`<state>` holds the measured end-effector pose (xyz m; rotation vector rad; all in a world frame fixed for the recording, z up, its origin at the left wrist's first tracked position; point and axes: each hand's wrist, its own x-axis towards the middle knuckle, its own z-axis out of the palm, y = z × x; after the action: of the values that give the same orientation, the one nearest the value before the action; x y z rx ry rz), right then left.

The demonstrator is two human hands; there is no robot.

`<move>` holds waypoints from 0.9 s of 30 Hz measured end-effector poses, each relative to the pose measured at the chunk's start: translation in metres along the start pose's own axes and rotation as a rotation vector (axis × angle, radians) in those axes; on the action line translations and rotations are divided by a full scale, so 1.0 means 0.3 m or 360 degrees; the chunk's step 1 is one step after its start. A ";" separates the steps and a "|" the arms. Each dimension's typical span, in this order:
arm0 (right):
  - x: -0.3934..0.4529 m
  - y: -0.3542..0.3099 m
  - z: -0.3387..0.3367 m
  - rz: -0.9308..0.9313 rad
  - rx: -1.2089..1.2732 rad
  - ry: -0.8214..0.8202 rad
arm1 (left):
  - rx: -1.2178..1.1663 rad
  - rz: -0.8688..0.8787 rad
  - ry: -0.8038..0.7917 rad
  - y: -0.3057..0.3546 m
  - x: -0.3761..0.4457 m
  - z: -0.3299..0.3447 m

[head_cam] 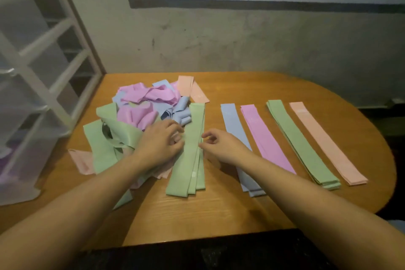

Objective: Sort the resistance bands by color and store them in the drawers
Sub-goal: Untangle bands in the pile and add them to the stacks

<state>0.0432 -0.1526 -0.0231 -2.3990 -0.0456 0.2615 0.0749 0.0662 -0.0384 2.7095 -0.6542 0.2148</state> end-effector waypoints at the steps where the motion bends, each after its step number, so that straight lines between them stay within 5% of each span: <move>1: 0.012 -0.006 0.014 0.0026 -0.0018 0.0005 | 0.0030 0.0004 -0.0038 -0.006 -0.007 0.004; 15: 0.011 -0.052 0.059 0.0107 -0.0112 0.0097 | -0.0153 0.0021 -0.0001 0.003 -0.010 0.029; 21: -0.024 -0.083 0.023 -0.0011 0.0552 0.0134 | -0.0535 -0.0034 0.0285 0.060 -0.014 -0.019; 27: -0.046 -0.117 -0.017 0.0221 0.1166 0.0132 | -0.0865 0.0043 0.0246 0.150 -0.034 -0.047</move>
<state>0.0322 -0.1311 0.0062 -1.6810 0.2201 0.1968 0.0439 0.0380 -0.0145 2.1423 -0.6000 0.2133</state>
